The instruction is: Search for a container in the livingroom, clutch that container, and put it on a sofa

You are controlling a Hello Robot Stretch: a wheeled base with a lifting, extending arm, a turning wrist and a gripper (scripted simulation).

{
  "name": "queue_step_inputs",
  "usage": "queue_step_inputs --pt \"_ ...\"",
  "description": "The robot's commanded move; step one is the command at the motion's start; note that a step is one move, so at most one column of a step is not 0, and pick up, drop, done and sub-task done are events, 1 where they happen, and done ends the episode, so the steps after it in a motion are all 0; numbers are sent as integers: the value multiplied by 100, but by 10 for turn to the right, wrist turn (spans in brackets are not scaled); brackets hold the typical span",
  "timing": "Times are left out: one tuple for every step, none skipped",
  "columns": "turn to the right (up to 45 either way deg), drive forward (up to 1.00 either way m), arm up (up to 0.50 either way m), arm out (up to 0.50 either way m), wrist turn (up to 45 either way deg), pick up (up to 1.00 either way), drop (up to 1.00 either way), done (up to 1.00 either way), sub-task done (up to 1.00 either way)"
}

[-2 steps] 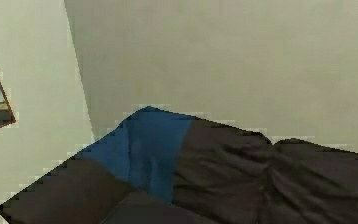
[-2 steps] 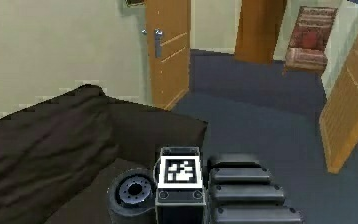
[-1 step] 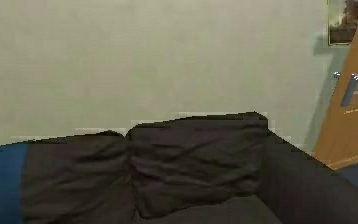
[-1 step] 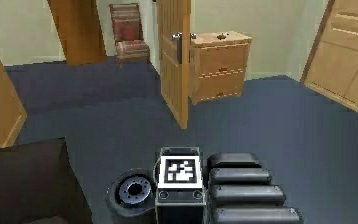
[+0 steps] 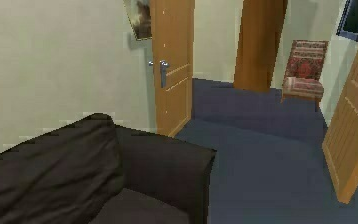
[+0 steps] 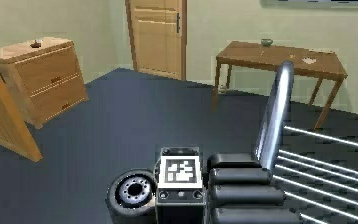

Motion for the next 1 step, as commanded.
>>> queue_step_inputs --pt "30 0 0 0 0 0 0 0 0"
